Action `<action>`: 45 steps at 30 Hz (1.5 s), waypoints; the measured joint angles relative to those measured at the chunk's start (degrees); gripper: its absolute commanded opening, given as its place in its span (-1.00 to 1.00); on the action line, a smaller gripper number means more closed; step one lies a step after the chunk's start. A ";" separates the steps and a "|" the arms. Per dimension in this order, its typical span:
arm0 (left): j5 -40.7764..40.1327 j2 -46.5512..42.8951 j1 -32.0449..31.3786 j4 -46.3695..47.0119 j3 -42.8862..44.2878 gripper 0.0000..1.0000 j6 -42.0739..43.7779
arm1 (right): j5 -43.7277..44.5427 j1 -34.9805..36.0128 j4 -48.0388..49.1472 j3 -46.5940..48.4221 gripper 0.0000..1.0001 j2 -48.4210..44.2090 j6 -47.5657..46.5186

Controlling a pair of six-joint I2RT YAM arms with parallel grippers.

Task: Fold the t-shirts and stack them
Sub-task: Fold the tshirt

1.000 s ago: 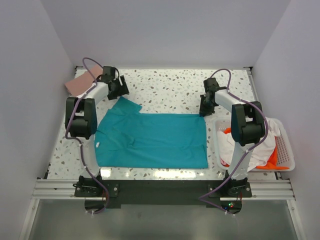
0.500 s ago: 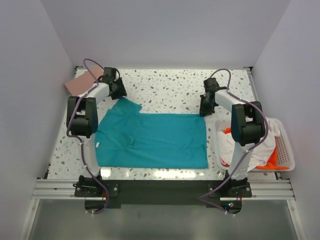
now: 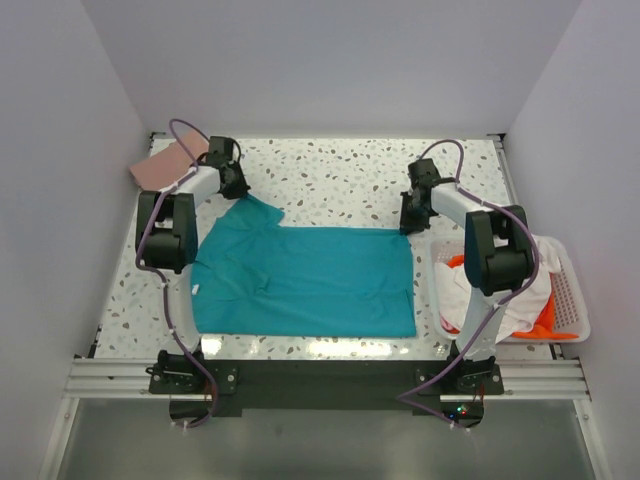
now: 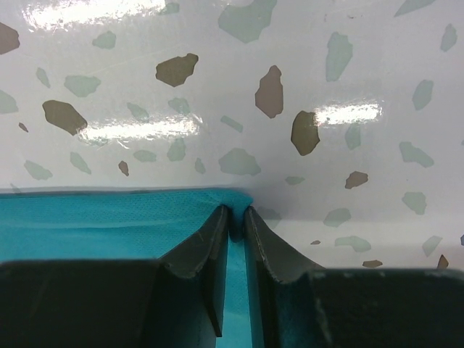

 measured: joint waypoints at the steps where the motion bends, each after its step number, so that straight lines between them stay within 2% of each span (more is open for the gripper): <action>1: -0.02 0.02 0.00 0.00 0.02 -0.79 0.09 | 0.02 0.00 0.09 -0.13 -0.65 -0.07 0.00; 5: -0.02 0.13 0.00 0.00 0.02 -0.98 0.59 | 0.02 0.00 0.22 -0.37 -0.66 -0.24 0.02; 10: -0.02 0.17 0.00 0.04 0.04 -1.00 0.63 | 0.02 0.00 0.20 -0.37 -0.69 -0.24 0.02; 13: -0.02 0.17 0.00 0.22 0.07 -1.00 0.61 | 0.02 0.00 -0.15 -0.22 -0.85 -0.24 0.02; 14: -0.02 0.17 0.00 0.35 0.07 -1.00 0.61 | 0.02 0.00 -0.57 -0.09 -0.99 -0.24 0.11; 18: 0.00 0.26 0.00 0.37 1.18 -1.00 0.57 | 0.02 0.00 -2.64 1.09 -1.00 0.09 0.37; 35: 3.72 3.69 2.10 4.92 13.73 -1.00 -0.07 | 0.09 0.00 -8.15 21.88 -1.00 9.99 0.44; 39: 3.72 0.35 2.21 6.36 9.16 -1.00 -0.04 | 0.04 0.00 -8.09 22.64 -1.00 9.86 0.57; 45: 3.61 -13.81 2.21 7.74 -8.33 -1.00 -0.11 | -0.04 0.02 -7.02 17.84 -1.00 6.10 0.44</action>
